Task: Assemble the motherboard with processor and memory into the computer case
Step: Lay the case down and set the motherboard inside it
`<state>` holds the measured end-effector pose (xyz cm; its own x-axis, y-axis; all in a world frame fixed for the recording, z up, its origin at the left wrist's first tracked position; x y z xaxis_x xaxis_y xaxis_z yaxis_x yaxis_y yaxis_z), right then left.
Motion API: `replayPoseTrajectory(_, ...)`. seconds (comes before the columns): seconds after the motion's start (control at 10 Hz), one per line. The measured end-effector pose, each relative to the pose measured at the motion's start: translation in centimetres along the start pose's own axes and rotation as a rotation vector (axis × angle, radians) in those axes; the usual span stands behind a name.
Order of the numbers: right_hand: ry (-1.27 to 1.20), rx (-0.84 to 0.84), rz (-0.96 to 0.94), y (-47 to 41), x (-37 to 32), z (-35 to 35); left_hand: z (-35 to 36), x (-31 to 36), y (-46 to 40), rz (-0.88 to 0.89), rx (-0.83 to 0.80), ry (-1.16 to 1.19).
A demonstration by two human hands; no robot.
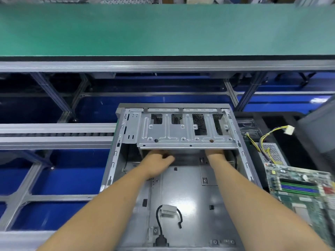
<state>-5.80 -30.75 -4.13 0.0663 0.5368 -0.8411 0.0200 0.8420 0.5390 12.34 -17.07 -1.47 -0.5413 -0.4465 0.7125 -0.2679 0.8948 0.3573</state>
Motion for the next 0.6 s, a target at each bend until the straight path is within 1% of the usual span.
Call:
replayPoseTrajectory(0.1,0.18,0.083,0.018,-0.7,1.0,-0.4,1.0,-0.2,0.7,0.014,-0.126,-0.239)
replayPoseTrajectory(0.2,0.132,0.187,-0.08,1.0,-0.1,-0.8,-0.1,-1.1,0.7,-0.066,0.044,-0.268)
replayPoseTrajectory(0.3,0.427,0.407,-0.172,2.6,-1.2,-1.7,-1.2,-2.1,0.9,-0.191,0.15,-0.107)
replayPoseTrajectory(0.4,-0.435,0.12,0.141,3.2,0.1,-0.8,-0.9,-2.6,1.4,-0.228,0.11,0.02)
replayPoseTrajectory(0.5,-0.222,-0.08,0.18,3.5,0.5,0.1,-0.1,-2.9,2.3,-0.215,0.073,0.016)
replayPoseTrajectory(0.6,0.111,-0.123,0.16,3.9,1.5,-0.2,-0.1,-2.6,3.1,-0.186,0.14,-0.104)
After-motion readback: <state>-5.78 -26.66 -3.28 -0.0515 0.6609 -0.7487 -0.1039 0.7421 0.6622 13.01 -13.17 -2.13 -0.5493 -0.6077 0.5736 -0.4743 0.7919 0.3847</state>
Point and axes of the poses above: each hand's wrist, its own y-axis away from the middle knuckle, its own z-axis out of the palm, x = y × z, the point moved 5 cm from there along -y, towards the middle knuckle, and after that the axes turned 1 degree about x, right-handed, at the moved point
